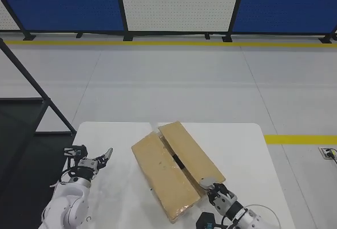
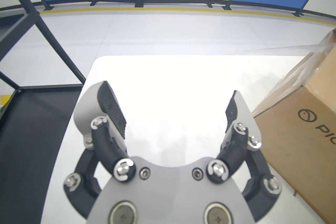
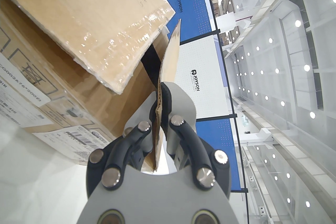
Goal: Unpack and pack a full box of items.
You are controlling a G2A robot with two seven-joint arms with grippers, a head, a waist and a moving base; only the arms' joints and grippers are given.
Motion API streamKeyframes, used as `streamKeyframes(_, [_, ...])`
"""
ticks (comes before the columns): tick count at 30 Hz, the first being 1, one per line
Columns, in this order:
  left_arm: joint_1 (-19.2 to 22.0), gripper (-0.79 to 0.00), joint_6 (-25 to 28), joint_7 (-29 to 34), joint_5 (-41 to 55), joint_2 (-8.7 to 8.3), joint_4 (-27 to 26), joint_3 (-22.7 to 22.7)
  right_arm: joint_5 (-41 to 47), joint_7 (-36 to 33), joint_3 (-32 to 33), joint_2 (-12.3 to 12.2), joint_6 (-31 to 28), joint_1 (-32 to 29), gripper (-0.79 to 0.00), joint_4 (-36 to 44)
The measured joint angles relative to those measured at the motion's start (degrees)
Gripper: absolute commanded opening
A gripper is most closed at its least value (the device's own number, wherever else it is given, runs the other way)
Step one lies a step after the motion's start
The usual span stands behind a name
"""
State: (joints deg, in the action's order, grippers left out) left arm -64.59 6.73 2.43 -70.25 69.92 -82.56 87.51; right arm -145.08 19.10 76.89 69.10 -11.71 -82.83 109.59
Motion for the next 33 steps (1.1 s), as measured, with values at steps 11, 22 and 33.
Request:
streamKeyframes(11, [3.2, 0.0, -0.5, -2.2, -2.3, 0.28, 4.0, -2.4, 1.1, 4.6, 2.7, -0.9, 0.4, -2.9, -0.785, 1.3])
streamKeyframes(22, [2.6, 0.0, 1.0, -2.5, -2.8, 0.19, 3.4, -2.6, 0.9, 11.1, 2.1, -1.6, -1.7, -0.7, -0.785, -0.2])
streamKeyframes(33, [0.8, 0.0, 5.8, -3.9, -5.6, -0.05, 2.5, -4.4, 1.7, 10.9, 1.2, -2.0, -2.2, 1.2, -0.785, -1.7])
